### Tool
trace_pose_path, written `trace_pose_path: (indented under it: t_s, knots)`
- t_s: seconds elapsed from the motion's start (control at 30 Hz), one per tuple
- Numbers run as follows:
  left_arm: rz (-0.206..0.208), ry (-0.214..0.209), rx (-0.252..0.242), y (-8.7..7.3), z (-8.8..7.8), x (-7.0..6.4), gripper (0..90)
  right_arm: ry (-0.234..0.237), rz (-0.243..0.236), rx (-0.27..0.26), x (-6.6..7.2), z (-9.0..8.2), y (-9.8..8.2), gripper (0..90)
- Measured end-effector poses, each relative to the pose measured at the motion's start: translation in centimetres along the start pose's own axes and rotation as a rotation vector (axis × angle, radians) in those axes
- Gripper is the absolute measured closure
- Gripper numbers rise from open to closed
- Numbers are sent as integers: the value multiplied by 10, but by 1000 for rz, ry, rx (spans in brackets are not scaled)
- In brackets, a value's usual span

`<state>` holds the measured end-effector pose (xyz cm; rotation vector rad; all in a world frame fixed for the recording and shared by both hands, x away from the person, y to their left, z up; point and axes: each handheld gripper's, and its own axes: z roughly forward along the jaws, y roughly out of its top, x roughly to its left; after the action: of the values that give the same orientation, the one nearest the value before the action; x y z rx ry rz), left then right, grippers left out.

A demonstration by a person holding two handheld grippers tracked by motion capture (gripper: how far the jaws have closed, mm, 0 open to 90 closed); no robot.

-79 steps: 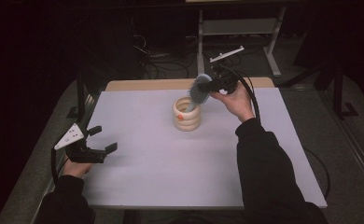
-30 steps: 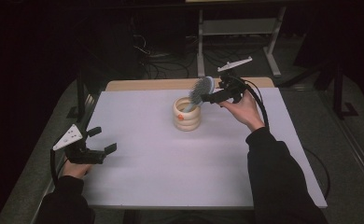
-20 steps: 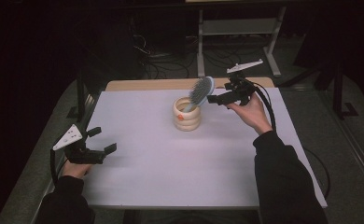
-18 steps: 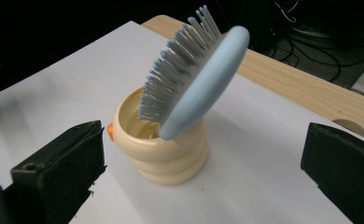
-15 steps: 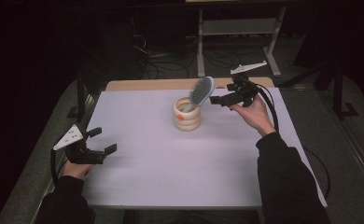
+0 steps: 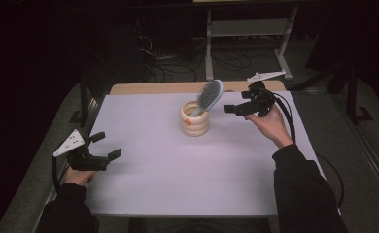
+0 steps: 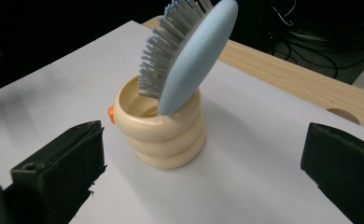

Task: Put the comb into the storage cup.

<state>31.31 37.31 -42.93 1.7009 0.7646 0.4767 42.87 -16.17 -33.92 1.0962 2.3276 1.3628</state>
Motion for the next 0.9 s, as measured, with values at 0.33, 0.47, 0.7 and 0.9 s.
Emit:
trace_pose_path:
  t_s: [0.33,0.47,0.7,0.9]
  knots:
    - [-2,0,-1,0,1,0,0,-19,-5,20,2,-1,-17,0]
    - [0,-1,4,-1,1,0,0,-13,-9,14,4,-4,-24,0]
    - [2,0,11,-1,2,-1,0,-9,-10,0,4,-12,-35,0]
    - [1,1,9,-1,1,-1,0,1,11,-23,0,-18,-49,0]
